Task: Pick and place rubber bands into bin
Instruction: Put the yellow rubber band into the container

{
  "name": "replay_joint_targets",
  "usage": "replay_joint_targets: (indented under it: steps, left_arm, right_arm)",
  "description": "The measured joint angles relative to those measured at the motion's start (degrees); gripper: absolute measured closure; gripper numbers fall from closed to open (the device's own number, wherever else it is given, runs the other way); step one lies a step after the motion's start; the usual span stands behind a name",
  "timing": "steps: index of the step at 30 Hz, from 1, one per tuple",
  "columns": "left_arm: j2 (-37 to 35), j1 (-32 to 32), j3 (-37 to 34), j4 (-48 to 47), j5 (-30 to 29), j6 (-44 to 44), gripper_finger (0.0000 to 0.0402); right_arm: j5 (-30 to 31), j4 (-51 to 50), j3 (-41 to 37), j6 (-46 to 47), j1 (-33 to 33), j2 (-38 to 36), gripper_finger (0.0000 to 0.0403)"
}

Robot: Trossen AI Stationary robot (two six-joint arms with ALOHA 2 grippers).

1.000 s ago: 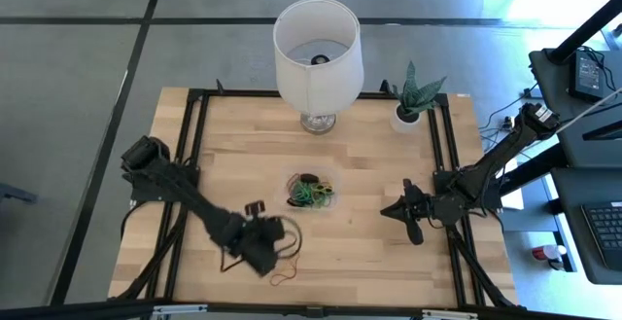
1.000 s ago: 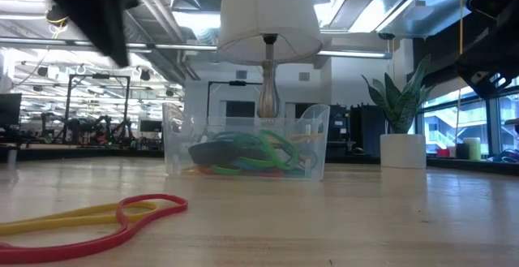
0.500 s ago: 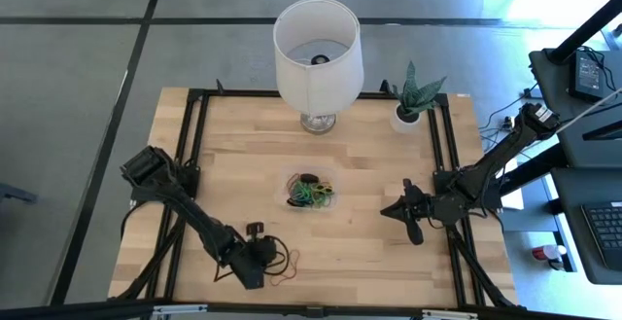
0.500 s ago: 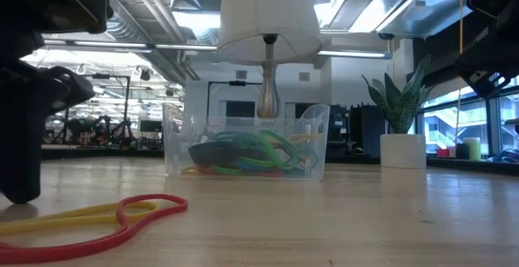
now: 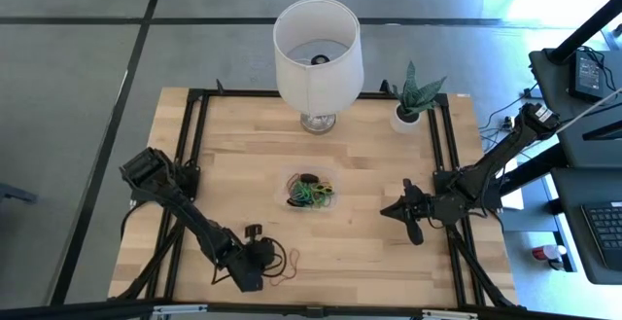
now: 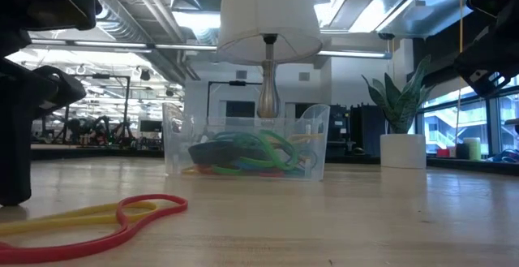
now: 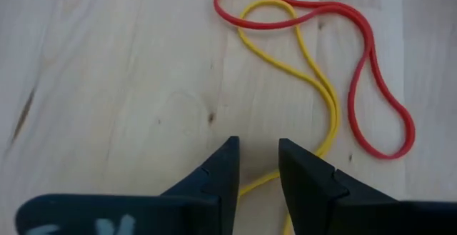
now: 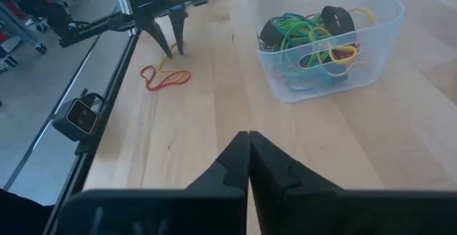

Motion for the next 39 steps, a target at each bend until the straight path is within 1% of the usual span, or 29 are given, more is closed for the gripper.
replay_joint_targets:
  steps: [7, 11, 15, 20, 23, 25, 27, 30, 33, 37, 39]
  left_arm:
    - [-0.5, -0.1, 0.0, 0.5, 4.1, 2.3, 0.0317]
    - [-0.5, -0.5, 0.0, 0.8, 4.4, 2.7, 0.0322]
    - [-0.9, -0.3, 0.0, 1.5, 5.3, 2.6, 0.0323]
    - [-2.0, -0.4, 0.0, 1.5, 8.4, 4.9, 0.0324]
    - [-1.9, -0.4, 0.0, -0.1, 10.7, 7.0, 0.0325]
    - [-1.5, -0.5, 0.2, -1.9, 9.7, 7.0, 0.0325]
    - [-0.7, -0.6, 0.4, -3.4, 8.2, 5.1, 0.0328]
    - [0.7, -0.1, 0.5, -4.2, 8.1, 3.8, 0.0347]
    - [1.0, 0.5, 0.5, -4.2, 8.0, 3.5, 0.0389]
    - [-1.6, 1.6, 0.9, -5.4, 9.9, 3.4, 0.0399]
    - [-4.5, 2.2, 1.3, -11.6, 9.3, 3.6, 0.0399]
  right_arm:
    - [0.0, 0.0, 0.0, 0.1, 0.0, 0.0, 0.0396]
    - [0.0, 0.0, 0.0, 0.2, 0.0, 0.0, 0.0396]
    - [0.0, 0.0, 0.0, 2.4, 0.0, 0.0, 0.0394]
    - [-0.1, 0.0, 0.0, 3.1, 0.0, 0.0, 0.0396]
    - [-0.1, -0.1, 0.0, 3.1, 0.0, 0.0, 0.0396]
    - [0.0, -0.1, 0.0, 3.0, 0.0, 0.0, 0.0394]
    - [0.0, -0.1, 0.0, 3.0, 0.0, 0.0, 0.0394]
    - [0.0, -0.1, 0.0, 3.0, 0.0, 0.0, 0.0397]
    - [0.0, -0.1, 0.0, 3.1, 0.0, 0.0, 0.0397]
    - [0.0, -0.1, 0.0, 3.1, 0.0, 0.0, 0.0392]
    - [0.1, -0.1, 0.0, 3.1, 0.0, 0.0, 0.0392]
